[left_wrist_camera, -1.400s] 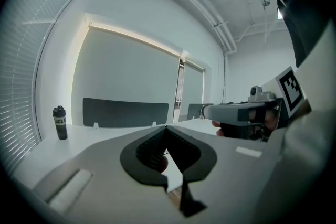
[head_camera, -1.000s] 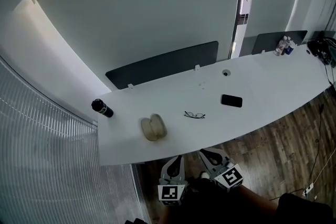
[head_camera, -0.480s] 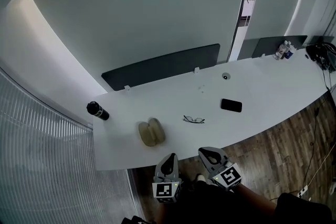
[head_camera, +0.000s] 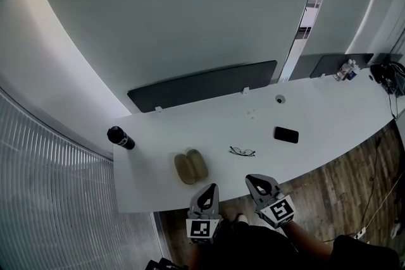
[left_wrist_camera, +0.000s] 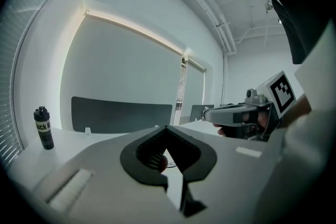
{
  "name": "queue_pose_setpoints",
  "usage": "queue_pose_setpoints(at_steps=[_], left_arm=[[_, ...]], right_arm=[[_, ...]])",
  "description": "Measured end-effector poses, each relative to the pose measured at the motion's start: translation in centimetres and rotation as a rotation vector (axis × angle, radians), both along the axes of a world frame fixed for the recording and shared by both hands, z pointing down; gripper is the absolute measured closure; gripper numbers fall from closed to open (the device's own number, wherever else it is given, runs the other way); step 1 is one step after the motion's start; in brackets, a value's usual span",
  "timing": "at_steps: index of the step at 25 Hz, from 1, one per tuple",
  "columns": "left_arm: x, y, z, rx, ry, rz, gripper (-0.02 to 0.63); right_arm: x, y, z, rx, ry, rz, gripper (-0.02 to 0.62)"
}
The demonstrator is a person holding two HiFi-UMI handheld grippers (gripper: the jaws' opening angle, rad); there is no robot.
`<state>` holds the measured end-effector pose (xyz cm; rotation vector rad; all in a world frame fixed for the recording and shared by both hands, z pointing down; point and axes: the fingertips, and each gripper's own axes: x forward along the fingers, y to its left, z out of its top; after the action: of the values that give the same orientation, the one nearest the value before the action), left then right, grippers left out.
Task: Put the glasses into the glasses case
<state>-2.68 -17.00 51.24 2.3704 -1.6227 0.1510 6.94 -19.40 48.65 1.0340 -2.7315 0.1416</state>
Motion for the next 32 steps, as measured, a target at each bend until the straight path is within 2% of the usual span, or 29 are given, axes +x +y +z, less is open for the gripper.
queue_pose_setpoints(at_steps=[5,10,14,16,18,21,27,32], left_arm=[[-2.5,-1.1,1.3,-0.042,0.012,-0.006,0.598],[-4.6,-2.5,1.6,-0.040,-0.004,0.003,0.598],[-5.5,-2.9,4.0,-0.053,-0.049,0.019,0.598],[-5.9,-3.8,4.1,-0.080,-0.055,-0.009,0.598],[-6.4,-5.3,3.8,-0.097,-0.054,-0.047,0.598],[-6.2,-7.3,3.2,-0.097,-0.065,-0.075,0.598],[-4.9,-9.7,4.2,-0.132,-0.101,-0.099,0.598],[-3.8,-10.6,4.6,-0.158,-0.117,-0.133,0.598]], right_arm=[[-1.4,-1.7,0.1,-0.009,0.023,0.034,0.588],[-2.5,-3.3,0.3,-0.003,0.034,0.054,0.588],[-2.0,-4.2,2.3,-0.046,0.019,0.087,0.588],[-1.6,-4.9,3.2,-0.071,0.032,0.078,0.588],[-1.8,-6.3,4.2,-0.085,0.061,0.034,0.588],[-1.8,-8.5,5.8,-0.052,0.131,-0.051,0.588],[0.3,-12.5,11.9,-0.017,0.333,-0.187,0.588],[2.0,-14.8,18.6,-0.009,0.531,-0.387,0.588]])
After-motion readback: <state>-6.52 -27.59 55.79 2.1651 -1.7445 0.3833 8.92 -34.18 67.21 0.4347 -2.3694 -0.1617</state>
